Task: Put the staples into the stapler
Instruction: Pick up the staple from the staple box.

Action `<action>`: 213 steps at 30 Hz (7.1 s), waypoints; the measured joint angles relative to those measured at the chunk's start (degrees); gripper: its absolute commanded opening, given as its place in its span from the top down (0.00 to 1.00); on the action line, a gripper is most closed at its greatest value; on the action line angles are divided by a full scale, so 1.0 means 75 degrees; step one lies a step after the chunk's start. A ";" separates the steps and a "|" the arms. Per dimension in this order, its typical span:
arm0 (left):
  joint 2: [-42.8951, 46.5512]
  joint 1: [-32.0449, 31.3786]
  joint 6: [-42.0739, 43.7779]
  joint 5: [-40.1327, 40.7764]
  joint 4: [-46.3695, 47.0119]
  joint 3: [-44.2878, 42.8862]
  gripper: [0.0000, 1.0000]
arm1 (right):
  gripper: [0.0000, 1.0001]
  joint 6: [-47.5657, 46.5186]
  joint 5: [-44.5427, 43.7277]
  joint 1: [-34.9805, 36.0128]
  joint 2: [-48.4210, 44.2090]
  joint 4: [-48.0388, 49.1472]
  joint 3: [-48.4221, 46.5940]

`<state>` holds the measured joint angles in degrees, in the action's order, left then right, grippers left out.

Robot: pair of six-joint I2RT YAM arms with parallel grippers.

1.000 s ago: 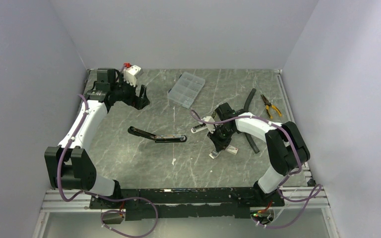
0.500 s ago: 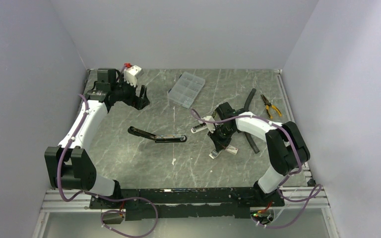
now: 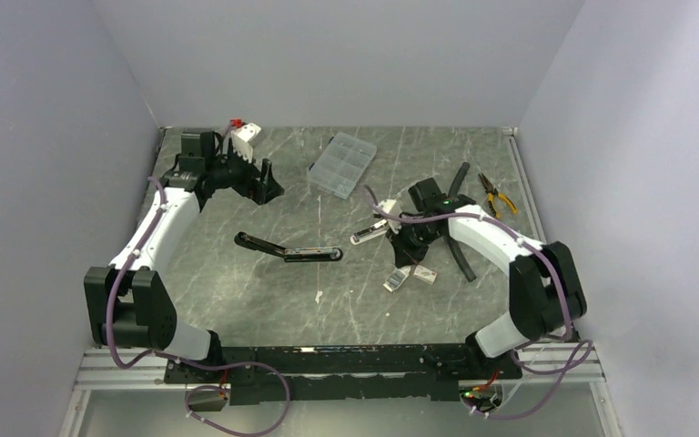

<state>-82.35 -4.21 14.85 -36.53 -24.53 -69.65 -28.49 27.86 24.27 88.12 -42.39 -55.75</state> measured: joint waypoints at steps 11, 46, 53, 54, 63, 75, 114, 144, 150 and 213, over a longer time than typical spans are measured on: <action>-0.0216 -0.1081 -0.3375 -0.2326 0.3372 0.0740 0.07 | 1.00 0.0705 0.2270 -0.0283 -0.1137 0.1568 -0.1087; -0.1408 -0.2917 -0.7297 -0.3261 1.2042 0.2518 0.35 | 1.00 0.6356 0.4957 -0.0682 -0.1524 0.7985 0.0373; -0.1521 -0.2996 -0.7297 -0.3258 1.2155 0.2518 0.42 | 1.00 0.6580 0.4972 -0.0682 -0.1472 0.8227 0.0405; -0.1527 -0.3002 -0.7297 -0.3258 1.2158 0.2518 0.43 | 1.00 0.6604 0.4975 -0.0682 -0.1472 0.8253 0.0405; -0.1644 -0.3045 -0.7335 -0.3226 1.2214 0.2518 0.52 | 1.00 0.6627 0.4992 -0.0682 -0.1454 0.8338 0.0501; -0.1661 -0.3048 -0.7437 -0.3217 1.2327 0.2506 0.67 | 1.00 0.6543 0.5042 -0.0682 -0.1454 0.8314 0.0542; -0.2008 -0.3223 -0.8142 -0.3491 1.3094 0.2381 0.59 | 1.00 0.6339 0.5353 -0.0717 -0.1303 0.8128 0.0542; -0.1982 -0.3223 -0.7941 -0.2952 1.3009 0.2716 0.57 | 1.00 0.6277 0.5351 -0.0868 -0.1580 0.8233 0.0737; -0.1982 -0.3223 -0.7953 -0.2946 1.3009 0.2716 0.60 | 1.00 0.6199 0.5298 -0.0871 -0.1577 0.8227 0.0737; -0.1938 -0.3279 -0.7437 -0.3057 1.1642 0.2518 0.97 | 0.61 0.4698 0.4983 -0.0880 -0.1658 0.6566 0.0664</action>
<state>-96.88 -28.80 -40.93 -59.46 62.78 -50.76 6.74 65.23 17.67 75.68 6.85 -50.76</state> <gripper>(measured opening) 0.186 0.358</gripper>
